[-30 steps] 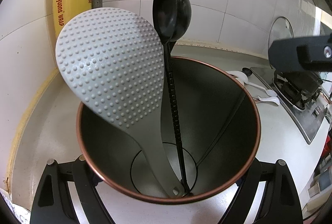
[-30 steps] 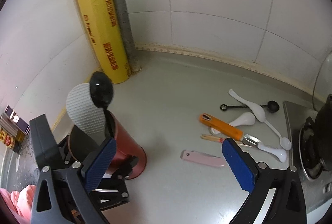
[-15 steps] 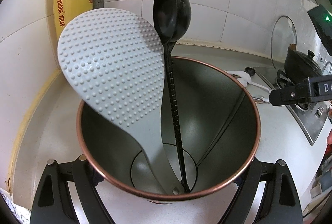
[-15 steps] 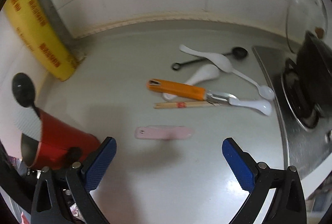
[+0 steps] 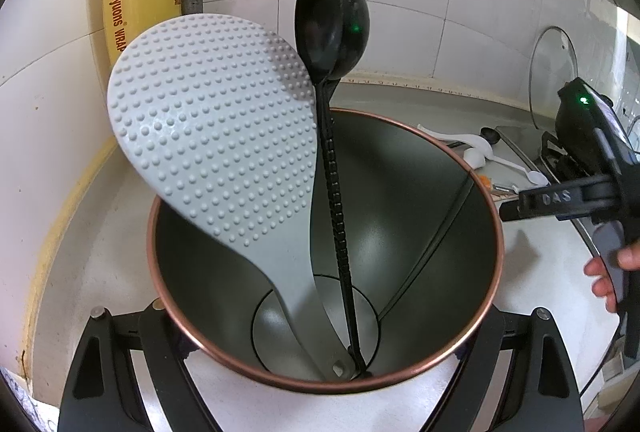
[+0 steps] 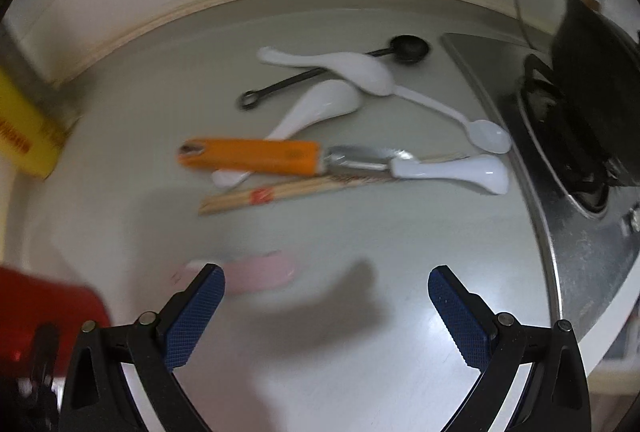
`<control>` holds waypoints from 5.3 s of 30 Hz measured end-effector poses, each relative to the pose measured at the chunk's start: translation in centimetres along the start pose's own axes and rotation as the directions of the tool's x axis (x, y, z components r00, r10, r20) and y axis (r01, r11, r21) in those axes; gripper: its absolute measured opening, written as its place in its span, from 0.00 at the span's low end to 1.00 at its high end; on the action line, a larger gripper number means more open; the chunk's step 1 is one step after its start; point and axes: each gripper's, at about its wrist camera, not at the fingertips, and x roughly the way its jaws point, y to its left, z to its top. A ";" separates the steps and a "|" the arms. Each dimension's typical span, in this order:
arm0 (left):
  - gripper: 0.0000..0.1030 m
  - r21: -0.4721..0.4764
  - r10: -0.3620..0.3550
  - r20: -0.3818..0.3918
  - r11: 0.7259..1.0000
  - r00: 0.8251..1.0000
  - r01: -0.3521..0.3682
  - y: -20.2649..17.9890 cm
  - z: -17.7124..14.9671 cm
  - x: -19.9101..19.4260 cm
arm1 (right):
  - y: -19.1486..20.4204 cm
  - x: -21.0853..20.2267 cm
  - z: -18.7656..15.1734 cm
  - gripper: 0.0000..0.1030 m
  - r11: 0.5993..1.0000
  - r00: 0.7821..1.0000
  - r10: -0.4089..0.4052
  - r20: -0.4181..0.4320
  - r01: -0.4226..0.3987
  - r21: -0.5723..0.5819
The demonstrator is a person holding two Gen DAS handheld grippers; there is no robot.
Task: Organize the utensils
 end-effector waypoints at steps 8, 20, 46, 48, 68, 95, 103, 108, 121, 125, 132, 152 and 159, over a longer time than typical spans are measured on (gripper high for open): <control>0.88 0.023 0.010 -0.012 1.000 1.000 -0.010 -1.2 0.0 0.0 | 3.4 1.6 0.9 1.00 0.994 0.998 -0.063 0.009 0.064 -0.089; 0.88 0.021 0.010 -0.014 1.000 1.000 -0.010 -1.0 0.3 -0.1 | 8.4 2.4 -0.9 1.00 0.940 0.990 -0.126 0.062 0.139 -0.312; 0.88 0.022 0.002 -0.015 1.000 1.000 -0.002 -0.6 0.2 -0.2 | 2.0 -0.9 -6.3 1.00 0.948 0.999 -0.033 0.017 0.036 -0.316; 0.88 0.019 0.001 -0.016 1.000 1.000 -0.001 -0.6 0.3 -0.2 | 3.1 -0.6 -5.7 1.00 0.937 1.000 -0.002 0.018 0.008 -0.349; 0.88 0.017 0.022 -0.027 1.000 0.999 -0.021 -1.5 0.9 0.1 | 5.3 1.4 -2.3 0.62 0.929 0.986 0.124 -0.111 -0.155 -0.336; 0.88 0.023 0.017 -0.030 1.000 0.999 -0.017 -1.6 0.9 0.1 | 4.5 -0.3 -2.8 0.45 0.901 0.978 0.197 -0.066 -0.207 -0.382; 0.88 0.026 0.033 -0.046 0.999 0.998 -0.031 -2.0 0.7 0.2 | 3.7 -0.4 -2.6 0.26 0.906 0.975 0.212 -0.067 -0.222 -0.360; 0.88 0.023 0.045 -0.056 0.999 0.997 -0.043 -2.1 1.1 0.7 | 2.0 0.2 -2.2 0.24 0.915 0.968 0.241 -0.063 -0.249 -0.316; 0.88 0.058 0.065 -0.085 0.996 0.994 -0.060 -3.8 1.7 1.2 | -3.5 -2.9 -3.9 0.24 0.924 0.943 0.321 0.086 -0.292 -0.247; 0.88 0.059 0.074 -0.093 0.996 0.993 -0.068 -4.1 1.8 1.2 | -5.2 -4.6 -4.6 0.23 0.922 0.931 0.342 0.130 -0.306 -0.236; 0.88 0.042 0.096 -0.108 0.995 0.989 -0.092 -4.4 2.2 1.2 | -5.0 -6.0 -4.8 0.23 0.913 0.910 0.374 0.178 -0.328 -0.244; 0.88 0.028 0.115 -0.134 0.993 0.984 -0.113 -8.1 1.8 0.1 | -8.8 -7.2 -4.1 0.22 0.861 0.861 0.469 0.197 -0.397 -0.317; 0.88 0.031 0.107 -0.141 0.994 0.984 -0.103 -8.8 1.7 -0.8 | -8.7 -9.1 -3.6 0.22 0.824 0.845 0.497 0.200 -0.386 -0.416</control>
